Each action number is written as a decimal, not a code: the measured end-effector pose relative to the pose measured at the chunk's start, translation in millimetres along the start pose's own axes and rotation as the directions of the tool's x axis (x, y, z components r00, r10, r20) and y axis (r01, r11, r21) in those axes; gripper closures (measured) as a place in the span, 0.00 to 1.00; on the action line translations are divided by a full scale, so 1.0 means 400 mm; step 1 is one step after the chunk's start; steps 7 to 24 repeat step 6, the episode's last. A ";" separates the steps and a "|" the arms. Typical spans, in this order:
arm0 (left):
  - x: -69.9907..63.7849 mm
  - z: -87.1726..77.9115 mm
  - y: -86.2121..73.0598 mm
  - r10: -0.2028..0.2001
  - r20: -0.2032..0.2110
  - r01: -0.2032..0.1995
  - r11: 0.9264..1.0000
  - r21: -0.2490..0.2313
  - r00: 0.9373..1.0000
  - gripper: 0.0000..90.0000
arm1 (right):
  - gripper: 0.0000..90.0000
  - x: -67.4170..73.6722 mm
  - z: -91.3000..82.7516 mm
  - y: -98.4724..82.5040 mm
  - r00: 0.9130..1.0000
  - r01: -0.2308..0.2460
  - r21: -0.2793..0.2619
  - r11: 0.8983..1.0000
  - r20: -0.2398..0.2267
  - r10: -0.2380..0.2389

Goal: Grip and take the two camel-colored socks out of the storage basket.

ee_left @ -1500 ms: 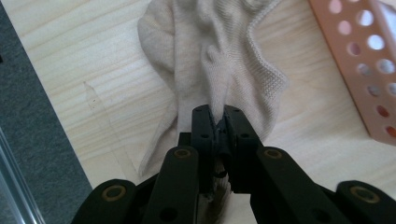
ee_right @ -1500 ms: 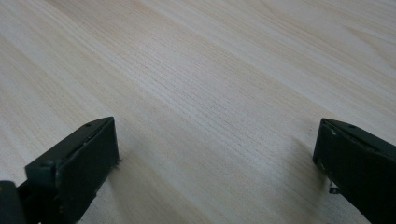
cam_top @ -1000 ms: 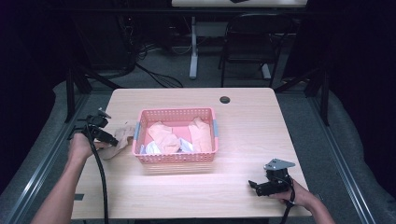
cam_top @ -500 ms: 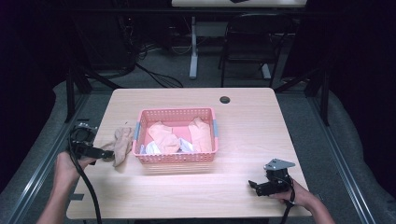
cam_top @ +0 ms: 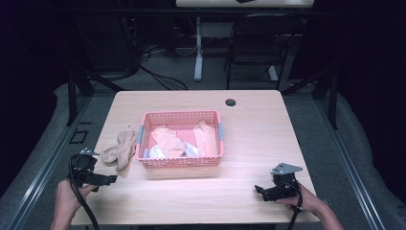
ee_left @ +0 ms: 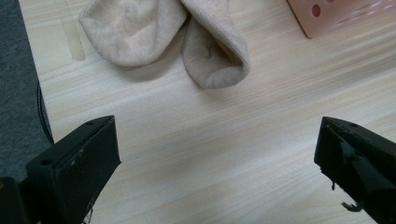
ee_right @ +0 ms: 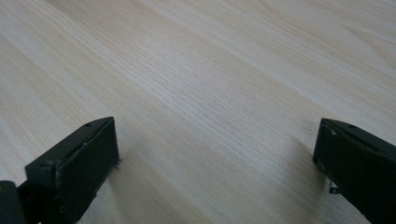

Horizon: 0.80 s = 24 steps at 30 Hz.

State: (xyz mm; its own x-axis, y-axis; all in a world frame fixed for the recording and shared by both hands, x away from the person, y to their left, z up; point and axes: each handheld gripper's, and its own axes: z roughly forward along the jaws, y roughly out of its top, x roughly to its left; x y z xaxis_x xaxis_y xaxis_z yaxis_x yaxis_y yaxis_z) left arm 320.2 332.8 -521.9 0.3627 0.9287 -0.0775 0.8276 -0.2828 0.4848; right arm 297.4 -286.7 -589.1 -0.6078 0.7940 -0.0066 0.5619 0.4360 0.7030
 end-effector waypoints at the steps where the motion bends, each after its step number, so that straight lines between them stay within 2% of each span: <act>1: 0.001 0.001 -0.003 0.002 -0.003 -0.002 1.000 -0.007 1.000 0.00 | 0.00 0.000 0.000 0.000 1.000 0.001 0.000 1.000 0.001 -0.001; 6: 0.003 0.011 -0.013 0.002 0.000 -0.002 1.000 -0.007 1.000 0.00 | 0.00 0.000 0.000 0.000 1.000 -0.001 0.000 1.000 0.000 0.001; 24: 0.003 0.011 -0.013 0.002 0.000 -0.002 1.000 -0.007 1.000 0.00 | 0.00 0.000 0.000 0.000 1.000 -0.001 0.000 1.000 0.000 0.001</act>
